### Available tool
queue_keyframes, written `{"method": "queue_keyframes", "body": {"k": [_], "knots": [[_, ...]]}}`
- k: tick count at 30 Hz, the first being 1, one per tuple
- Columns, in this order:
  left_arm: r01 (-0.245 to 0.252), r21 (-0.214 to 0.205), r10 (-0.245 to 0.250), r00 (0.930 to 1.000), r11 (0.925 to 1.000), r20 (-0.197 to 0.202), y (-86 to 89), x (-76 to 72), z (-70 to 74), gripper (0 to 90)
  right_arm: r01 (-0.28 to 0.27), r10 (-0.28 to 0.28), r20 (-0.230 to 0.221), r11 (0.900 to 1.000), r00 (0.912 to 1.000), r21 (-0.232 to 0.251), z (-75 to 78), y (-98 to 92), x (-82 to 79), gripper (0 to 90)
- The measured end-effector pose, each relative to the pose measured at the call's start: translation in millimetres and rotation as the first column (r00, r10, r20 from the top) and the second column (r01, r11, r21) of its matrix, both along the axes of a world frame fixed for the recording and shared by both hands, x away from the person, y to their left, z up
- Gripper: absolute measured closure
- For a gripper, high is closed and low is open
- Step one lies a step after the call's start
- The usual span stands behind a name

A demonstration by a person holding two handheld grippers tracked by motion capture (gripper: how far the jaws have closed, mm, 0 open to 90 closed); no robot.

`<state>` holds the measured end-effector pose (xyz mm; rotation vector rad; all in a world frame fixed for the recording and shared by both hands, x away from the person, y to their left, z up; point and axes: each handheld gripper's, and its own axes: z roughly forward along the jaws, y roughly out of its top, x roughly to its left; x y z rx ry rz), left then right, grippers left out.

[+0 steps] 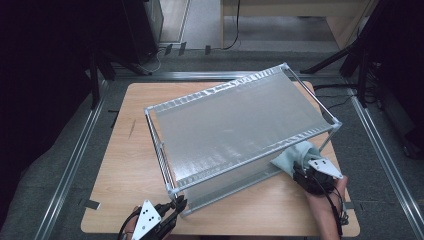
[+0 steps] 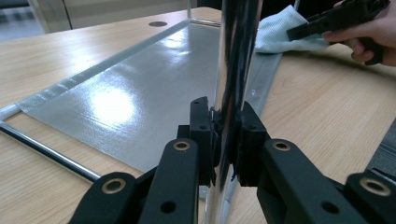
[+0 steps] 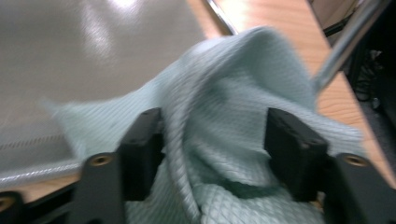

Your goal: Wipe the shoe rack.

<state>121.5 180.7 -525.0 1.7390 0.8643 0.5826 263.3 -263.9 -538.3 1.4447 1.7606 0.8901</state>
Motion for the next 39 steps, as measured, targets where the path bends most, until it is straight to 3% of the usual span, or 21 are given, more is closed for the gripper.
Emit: {"method": "queue_keyframes", "body": {"k": [4,8,9,10,13,15,17,20,21,22,28,33,39], "knots": [[0.001,0.000,-0.001,1.0000,1.0000,0.000,0.2,0.2,-0.1,81.3,0.024,-0.022,0.038,0.9984,0.9990,-0.051,8.1,-5.0,-0.7,26.8],[0.004,0.000,-0.004,1.0000,1.0000,0.001,0.4,0.3,-0.2,81.3,-0.044,0.048,0.060,0.9970,0.9970,-0.063,10.9,-3.9,2.3,21.5],[0.004,0.000,-0.004,1.0000,1.0000,0.001,0.4,0.3,-0.2,81.2,-0.044,0.048,0.060,0.9970,0.9970,-0.063,10.9,-3.9,2.3,21.5],[0.007,-0.001,-0.007,1.0000,1.0000,0.000,0.8,0.5,-0.2,81.2,-0.077,0.082,0.059,0.9935,0.9949,-0.083,9.4,-1.3,7.3,16.1],[0.008,0.000,-0.008,1.0000,1.0000,0.000,0.9,0.6,-0.1,81.2,-0.084,0.086,0.024,0.9937,0.9960,-0.074,3.6,-0.4,17.3,14.8],[0.009,0.000,-0.009,1.0000,1.0000,0.000,0.9,0.6,-0.1,81.2,-0.078,0.076,-0.018,0.9936,0.9969,-0.082,-2.8,-0.6,23.8,21.3],[0.010,-0.001,-0.010,1.0000,1.0000,0.001,1.1,0.7,-0.2,81.2,-0.066,0.061,-0.060,0.9953,0.9963,-0.071,-7.8,-1.0,26.9,35.5],[0.014,-0.005,-0.014,0.9999,0.9999,0.000,1.4,1.0,-0.4,81.1,-0.061,0.059,-0.062,0.9978,0.9963,-0.027,-7.3,-3.3,26.0,63.2],[0.014,-0.005,-0.014,0.9999,0.9999,0.000,1.4,1.0,-0.4,80.9,-0.061,0.059,-0.062,0.9978,0.9963,-0.027,-7.3,-3.3,26.0,63.2],[0.023,-0.022,-0.023,0.9997,0.9995,-0.011,2.3,1.7,-0.5,80.5,-0.037,0.034,-0.059,0.9986,0.9977,-0.039,-6.7,-2.9,25.5,78.1],[0.043,-0.033,-0.042,0.9991,0.9985,0.008,2.7,-1.3,3.7,74.1,-0.020,0.019,-0.054,0.9996,0.9984,-0.021,-6.4,-1.7,23.4,84.5],[0.039,0.008,-0.039,0.9990,0.9992,0.022,0.6,-2.3,4.8,80.9,-0.099,0.098,-0.066,0.9950,0.9930,-0.014,-6.4,15.7,18.4,84.6],[0.040,-0.002,-0.040,0.9991,0.9992,0.013,0.3,-1.6,4.7,80.9,-0.186,0.184,-0.096,0.9826,0.9782,-0.006,-7.6,55.0,6.2,84.7]]}}
